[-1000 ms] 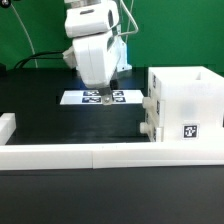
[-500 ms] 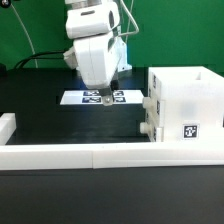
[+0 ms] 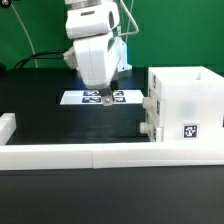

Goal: Assemble drawer

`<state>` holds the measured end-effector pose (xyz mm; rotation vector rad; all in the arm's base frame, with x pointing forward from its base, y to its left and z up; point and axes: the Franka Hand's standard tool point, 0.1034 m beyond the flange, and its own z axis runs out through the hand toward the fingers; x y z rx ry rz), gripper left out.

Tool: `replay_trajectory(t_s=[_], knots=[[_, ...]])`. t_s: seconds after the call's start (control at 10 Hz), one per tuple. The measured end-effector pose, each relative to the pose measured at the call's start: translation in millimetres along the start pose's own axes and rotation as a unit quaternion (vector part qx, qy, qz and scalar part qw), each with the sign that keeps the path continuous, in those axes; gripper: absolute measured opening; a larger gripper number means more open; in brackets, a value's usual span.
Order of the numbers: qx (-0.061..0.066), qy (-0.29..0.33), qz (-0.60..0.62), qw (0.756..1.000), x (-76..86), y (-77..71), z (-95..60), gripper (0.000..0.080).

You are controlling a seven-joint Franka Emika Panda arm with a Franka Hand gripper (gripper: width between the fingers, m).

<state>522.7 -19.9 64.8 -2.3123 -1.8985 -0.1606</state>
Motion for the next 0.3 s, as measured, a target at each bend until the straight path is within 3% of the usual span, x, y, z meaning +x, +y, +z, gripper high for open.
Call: replay_trajectory(t_s=[0.3], knots=[[0.000,0.000,0.000,1.000,0.0,0.0,0.1,0.0649]])
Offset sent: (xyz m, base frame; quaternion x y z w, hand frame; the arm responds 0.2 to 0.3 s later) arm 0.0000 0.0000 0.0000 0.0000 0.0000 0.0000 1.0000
